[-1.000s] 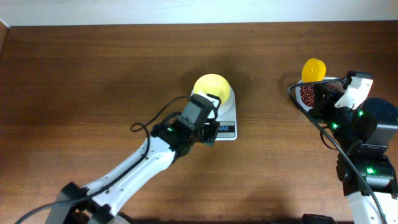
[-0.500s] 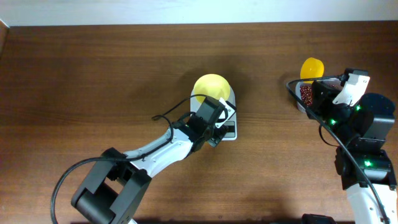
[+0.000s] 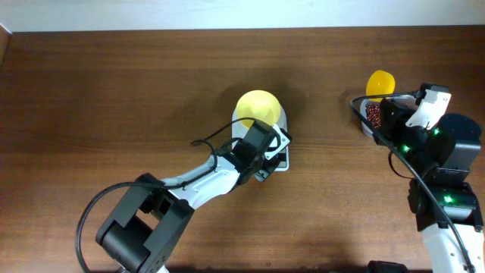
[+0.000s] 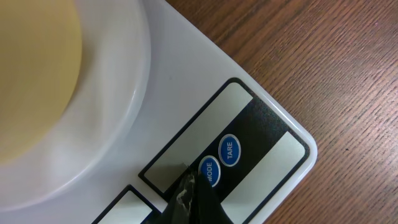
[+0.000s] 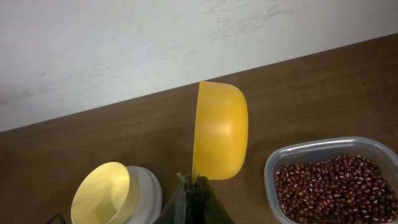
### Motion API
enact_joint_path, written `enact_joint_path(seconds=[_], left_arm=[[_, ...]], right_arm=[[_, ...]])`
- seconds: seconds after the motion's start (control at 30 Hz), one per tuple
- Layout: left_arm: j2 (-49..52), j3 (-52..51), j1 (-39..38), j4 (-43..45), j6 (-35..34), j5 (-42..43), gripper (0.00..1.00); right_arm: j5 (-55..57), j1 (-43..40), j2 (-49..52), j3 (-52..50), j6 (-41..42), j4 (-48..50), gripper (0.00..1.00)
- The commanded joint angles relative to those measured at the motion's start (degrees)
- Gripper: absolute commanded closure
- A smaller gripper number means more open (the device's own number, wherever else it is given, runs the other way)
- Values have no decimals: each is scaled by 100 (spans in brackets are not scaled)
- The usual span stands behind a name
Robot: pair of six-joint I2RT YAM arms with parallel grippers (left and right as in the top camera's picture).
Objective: Scoop item into bowl and weigh 50g on scale
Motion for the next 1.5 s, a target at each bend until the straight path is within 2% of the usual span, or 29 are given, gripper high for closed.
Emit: enact_joint_path(seconds=[0.0, 0.23, 0.37, 0.5, 0.6, 0.63, 0.67, 0.73, 0.83, 1.07, 1.13, 1.2, 1.3, 1.37, 1.43, 1.47], left_arm=[[70, 72, -24, -68, 96, -90, 100], [-2157, 273, -4, -1432, 33, -173, 100], [-3034, 273, 101, -1250, -118, -1895, 99], [-3029, 273, 1073, -619, -409, -2079, 92], [-2898, 273, 1792, -234, -424, -2076, 74], [-2835, 273, 1950, -144, -422, -2076, 55], [-2758, 273, 2083, -68, -422, -2076, 29], [-2597, 273, 2234, 17, -420, -2079, 12], [-2369, 273, 2293, 33, -420, -2076, 1], [-2361, 273, 2293, -398, -420, -2033, 1], [-2361, 273, 2293, -400, -420, -1906, 1], [-2391, 273, 2293, -461, -422, -1504, 1], [-2664, 275, 2293, -973, -424, -590, 1], [-2785, 280, 2293, -1318, -422, -363, 1], [-2879, 437, 2293, -2116, -420, -289, 1], [-2876, 697, 2293, -2743, -243, -179, 1]], right_arm=[[50, -37, -4, 140, 44, 42, 96], [55, -37, 26, 140, 199, 234, 96], [391, -37, 332, 140, 813, 986, 96], [433, -37, 1021, 142, 1266, 1464, 96], [413, -37, 1294, 142, 1556, 1853, 96], [435, -37, 1309, 142, 1617, 1904, 96], [435, -37, 1309, 142, 1718, 1910, 96], [437, -37, 1309, 142, 1880, 1912, 96], [452, -37, 1320, 142, 2092, 1950, 96], [354, -24, 1895, 142, 2444, 2420, 96], [-186, -24, 1886, 142, 1917, 2280, 96], [-181, -26, 1766, 175, 1311, 1690, 96], [743, -26, 1314, 634, 94, 179, 96], [1038, -37, 1246, 1016, -466, -396, 96], [1121, -37, 1246, 1362, -1062, -883, 96], [1384, -37, 1248, 1432, -1071, -1001, 96]])
